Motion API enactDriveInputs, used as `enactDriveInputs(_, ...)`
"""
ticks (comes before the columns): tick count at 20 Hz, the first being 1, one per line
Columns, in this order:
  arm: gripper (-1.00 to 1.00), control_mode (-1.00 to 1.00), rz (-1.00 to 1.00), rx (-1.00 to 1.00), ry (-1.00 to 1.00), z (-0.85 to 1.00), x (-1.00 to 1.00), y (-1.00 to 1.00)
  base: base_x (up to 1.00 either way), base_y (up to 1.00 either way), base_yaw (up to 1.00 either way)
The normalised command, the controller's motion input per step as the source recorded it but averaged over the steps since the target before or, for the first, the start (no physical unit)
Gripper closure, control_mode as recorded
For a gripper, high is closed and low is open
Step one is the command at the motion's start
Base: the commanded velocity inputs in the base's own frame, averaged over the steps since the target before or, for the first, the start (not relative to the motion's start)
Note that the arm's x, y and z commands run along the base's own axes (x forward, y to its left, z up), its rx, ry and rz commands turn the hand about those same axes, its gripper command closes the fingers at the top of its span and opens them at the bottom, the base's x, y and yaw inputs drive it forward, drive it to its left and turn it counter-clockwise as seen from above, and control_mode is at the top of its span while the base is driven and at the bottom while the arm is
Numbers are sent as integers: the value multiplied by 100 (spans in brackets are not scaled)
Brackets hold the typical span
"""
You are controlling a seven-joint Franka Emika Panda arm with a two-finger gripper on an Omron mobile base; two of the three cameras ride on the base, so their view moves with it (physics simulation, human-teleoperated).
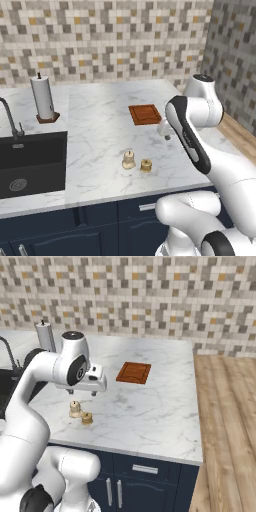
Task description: Pick the candle and candle from the dining table and place them in the open cabinet. Close the cabinet after placing the objects.
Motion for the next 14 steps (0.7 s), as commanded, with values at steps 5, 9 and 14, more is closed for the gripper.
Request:
enactDriveInputs(5, -100, -100, 15, 1, 0, -15, -7, 0, 0, 0, 0)
enactDriveInputs(9, -100, -100, 15, 0, 0, -17, 0, 0, 0, 0, 0)
enactDriveInputs(14, -100, -100, 17, 0, 0, -28, 0, 0, 0, 0, 0)
